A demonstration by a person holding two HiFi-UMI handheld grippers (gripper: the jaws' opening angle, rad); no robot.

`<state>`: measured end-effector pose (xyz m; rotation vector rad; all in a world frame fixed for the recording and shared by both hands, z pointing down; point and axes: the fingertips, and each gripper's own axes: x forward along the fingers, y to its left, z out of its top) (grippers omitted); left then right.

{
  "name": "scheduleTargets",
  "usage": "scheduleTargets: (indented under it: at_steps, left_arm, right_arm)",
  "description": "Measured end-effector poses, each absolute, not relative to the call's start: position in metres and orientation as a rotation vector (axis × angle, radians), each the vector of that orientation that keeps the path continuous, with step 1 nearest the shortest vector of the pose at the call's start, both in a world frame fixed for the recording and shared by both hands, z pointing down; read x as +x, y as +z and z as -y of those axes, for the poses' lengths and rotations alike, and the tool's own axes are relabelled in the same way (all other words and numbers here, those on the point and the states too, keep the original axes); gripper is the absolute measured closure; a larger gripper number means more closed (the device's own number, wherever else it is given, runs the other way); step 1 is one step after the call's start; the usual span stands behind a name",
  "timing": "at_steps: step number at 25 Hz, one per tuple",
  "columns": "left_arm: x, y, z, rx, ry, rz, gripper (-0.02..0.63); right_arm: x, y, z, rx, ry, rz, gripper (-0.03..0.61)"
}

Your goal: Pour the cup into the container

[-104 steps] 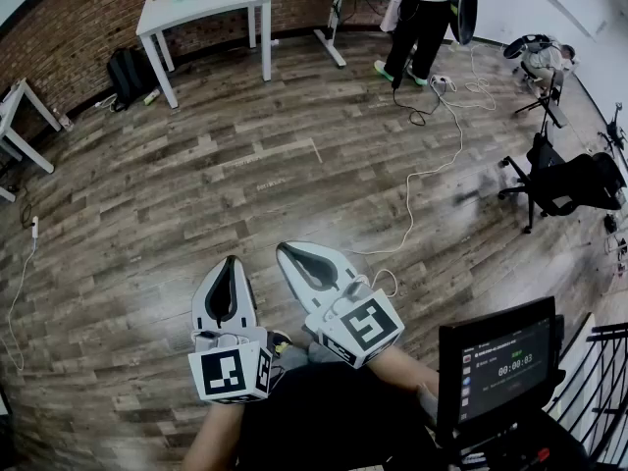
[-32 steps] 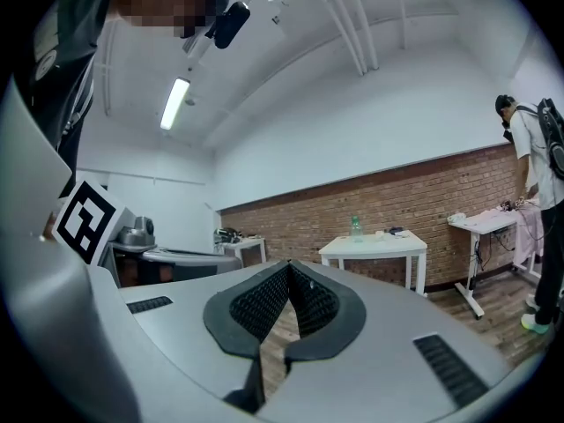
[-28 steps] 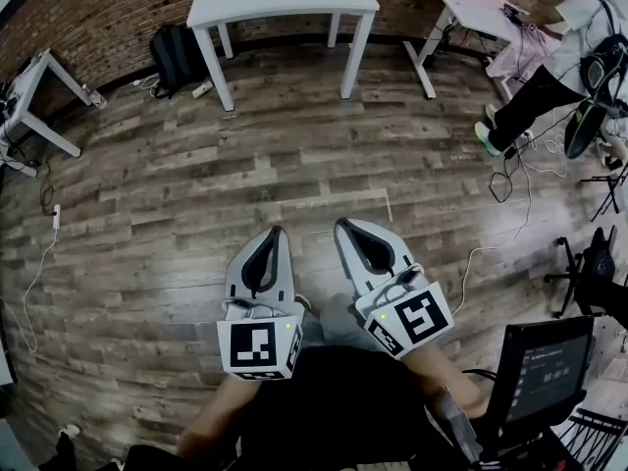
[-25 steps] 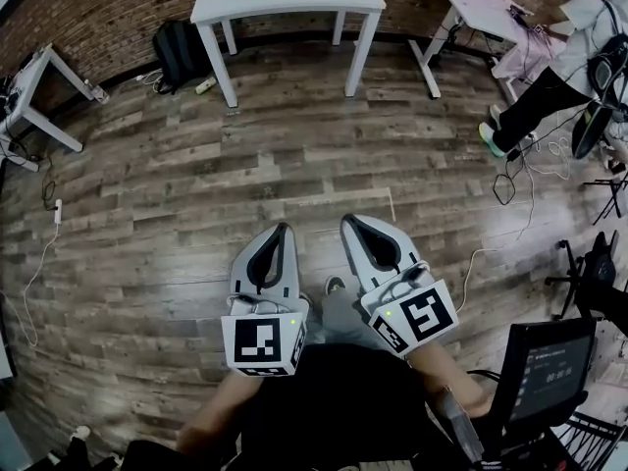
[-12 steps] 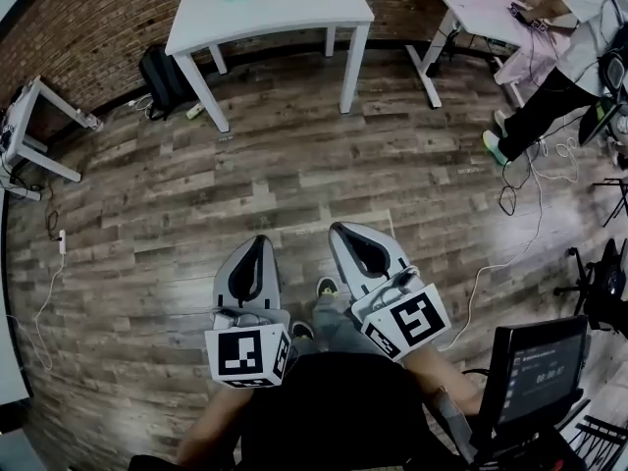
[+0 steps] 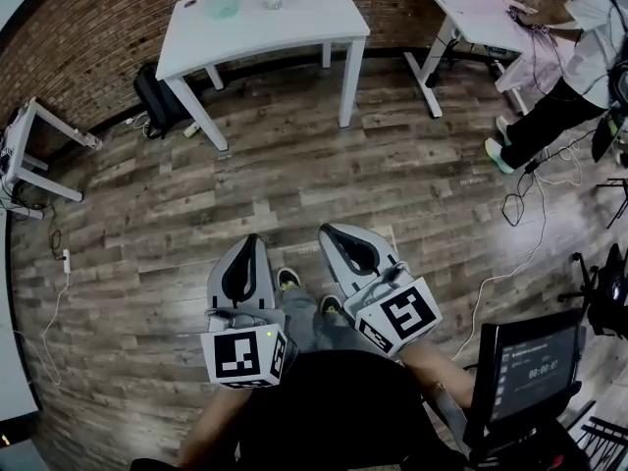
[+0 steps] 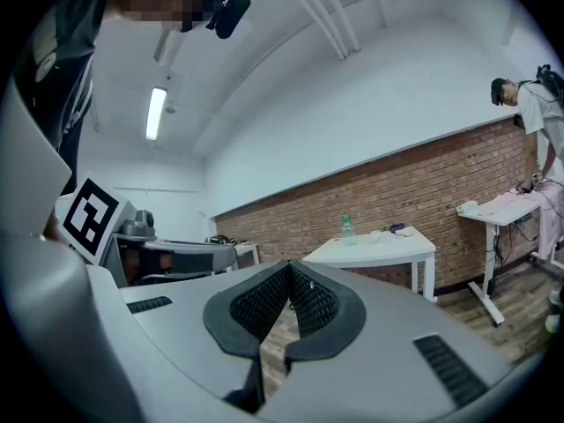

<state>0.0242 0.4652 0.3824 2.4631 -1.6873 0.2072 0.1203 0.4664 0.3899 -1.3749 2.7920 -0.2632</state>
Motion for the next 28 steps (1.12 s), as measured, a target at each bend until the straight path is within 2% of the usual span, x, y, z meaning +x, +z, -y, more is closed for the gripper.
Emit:
scheduleTargets:
  at_steps: [15, 28]
  left_arm:
    - [-0.043, 0.388, -0.337, 2.482, 0.110, 1.615, 0.617]
    - [-0.052, 0.401, -0.242, 2.435, 0.121, 1.621, 0.617]
  right_arm:
    - [0.028, 0.378, -0.339, -1.395, -0.163, -2.853, 0.580]
    - [0.049, 0.390, -0.252, -1.491, -0.201, -2.830, 0.580]
